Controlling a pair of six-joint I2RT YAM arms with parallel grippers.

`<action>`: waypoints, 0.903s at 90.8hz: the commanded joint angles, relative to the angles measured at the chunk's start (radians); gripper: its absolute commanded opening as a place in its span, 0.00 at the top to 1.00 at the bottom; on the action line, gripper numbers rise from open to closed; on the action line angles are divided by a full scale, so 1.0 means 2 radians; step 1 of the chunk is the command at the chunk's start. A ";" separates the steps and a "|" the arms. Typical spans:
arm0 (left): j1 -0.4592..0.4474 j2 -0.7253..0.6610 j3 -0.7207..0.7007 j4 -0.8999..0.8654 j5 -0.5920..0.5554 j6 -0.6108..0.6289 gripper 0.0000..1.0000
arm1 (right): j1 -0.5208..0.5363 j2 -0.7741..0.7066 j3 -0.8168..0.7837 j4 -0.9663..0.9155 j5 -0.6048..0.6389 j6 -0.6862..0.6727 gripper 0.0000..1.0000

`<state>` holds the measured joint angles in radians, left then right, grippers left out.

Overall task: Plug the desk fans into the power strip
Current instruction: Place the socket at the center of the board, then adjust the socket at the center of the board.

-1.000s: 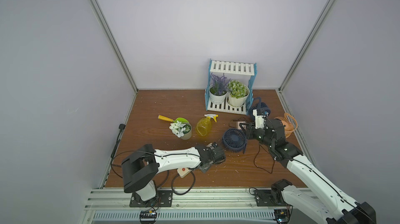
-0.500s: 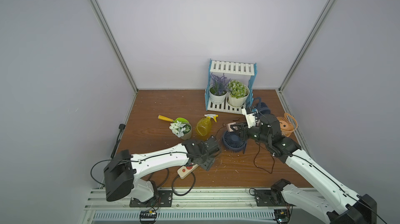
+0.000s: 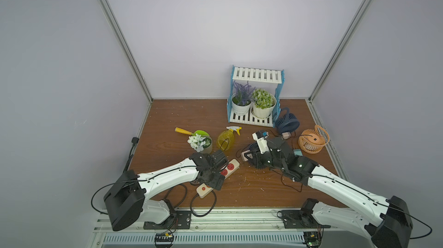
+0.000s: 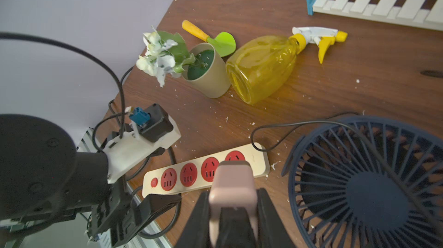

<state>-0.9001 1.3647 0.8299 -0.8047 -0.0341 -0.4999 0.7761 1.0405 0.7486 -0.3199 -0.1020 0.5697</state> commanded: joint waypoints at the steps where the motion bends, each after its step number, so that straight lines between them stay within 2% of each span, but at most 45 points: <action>1: 0.004 0.008 -0.012 0.013 0.019 -0.010 0.05 | 0.005 0.004 0.004 0.036 0.024 0.043 1.00; 12: 0.004 0.015 -0.034 0.055 0.040 -0.029 0.19 | 0.011 0.019 0.008 0.035 0.032 0.054 1.00; 22: 0.004 0.030 -0.045 0.083 0.029 -0.047 0.30 | 0.017 0.028 0.011 0.041 0.038 0.060 1.00; 30: 0.004 0.039 -0.045 0.101 0.016 -0.066 0.42 | 0.024 0.034 0.017 0.041 0.051 0.060 1.00; 36: 0.004 0.043 -0.038 0.112 0.001 -0.084 0.54 | 0.030 0.040 0.028 0.029 0.072 0.060 1.00; 44: 0.004 0.053 -0.024 0.131 -0.015 -0.106 0.60 | 0.043 0.056 0.054 -0.002 0.125 0.054 1.00; 51: 0.004 0.067 -0.013 0.148 -0.011 -0.124 0.60 | 0.059 0.083 0.082 -0.029 0.165 0.051 1.00; 55: 0.004 0.073 -0.009 0.156 0.002 -0.128 0.56 | 0.066 0.098 0.094 -0.037 0.180 0.052 1.00; 71: 0.004 0.040 -0.026 0.151 0.033 -0.127 0.23 | 0.081 0.145 0.111 -0.027 0.183 0.080 1.00; 77: 0.004 0.019 -0.041 0.148 0.043 -0.125 0.17 | 0.088 0.167 0.127 -0.031 0.186 0.087 1.00; 82: 0.004 0.010 -0.055 0.151 0.057 -0.127 0.16 | 0.093 0.185 0.144 -0.036 0.190 0.090 1.00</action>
<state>-0.8986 1.4303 0.7643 -0.5289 0.0196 -0.7403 0.9401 1.3586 0.9756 -0.3660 0.2306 0.7158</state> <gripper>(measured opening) 0.833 0.239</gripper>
